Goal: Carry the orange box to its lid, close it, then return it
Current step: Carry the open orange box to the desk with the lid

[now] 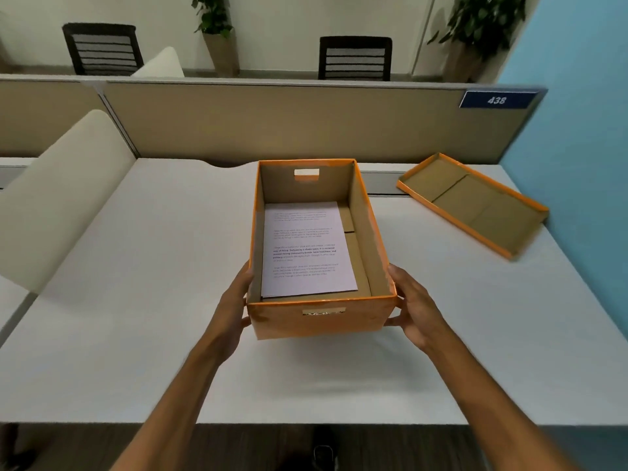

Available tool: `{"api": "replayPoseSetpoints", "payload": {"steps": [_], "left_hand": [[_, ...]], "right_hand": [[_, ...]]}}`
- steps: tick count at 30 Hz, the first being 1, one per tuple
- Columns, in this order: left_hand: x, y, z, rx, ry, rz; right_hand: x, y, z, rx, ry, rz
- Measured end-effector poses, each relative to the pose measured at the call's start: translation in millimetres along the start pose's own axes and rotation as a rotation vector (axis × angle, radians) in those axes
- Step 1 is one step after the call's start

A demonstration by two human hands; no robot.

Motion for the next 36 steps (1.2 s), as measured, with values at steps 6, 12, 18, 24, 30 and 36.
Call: {"api": "replayPoseSetpoints", "payload": {"steps": [6,12,18,24,30,36], "left_hand": [[-9,-17,12,-0.030,0.060,0.040],[-16,-38,32,-0.060,0.088,0.082],[-24,-54,56,-0.056,0.077,0.091],[-27,-60,68,-0.039,0.076,0.087],[-29,-62,72,-0.055,0.108,0.064],[-31,-64,72,-0.028,0.122,0.055]], "right_hand": [[12,-35,-14,0.020,0.005,-0.063],[22,-66,-44,0.010,0.020,-0.138],[31,-85,-74,0.010,0.047,-0.162],[35,-96,-89,-0.005,0.094,-0.168],[36,-98,-91,-0.009,0.072,-0.168],[39,-95,-89,-0.002,0.032,-0.155]]}}
Point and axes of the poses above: each hand's wrist, its own y-axis towards the middle knuckle, its own x-axis out of the back of the hand, z = x × y, the point moved 6 cm from there along y, towards the middle knuckle, and after that the axes turned 12 degrees about y, right-handed, at the moved point
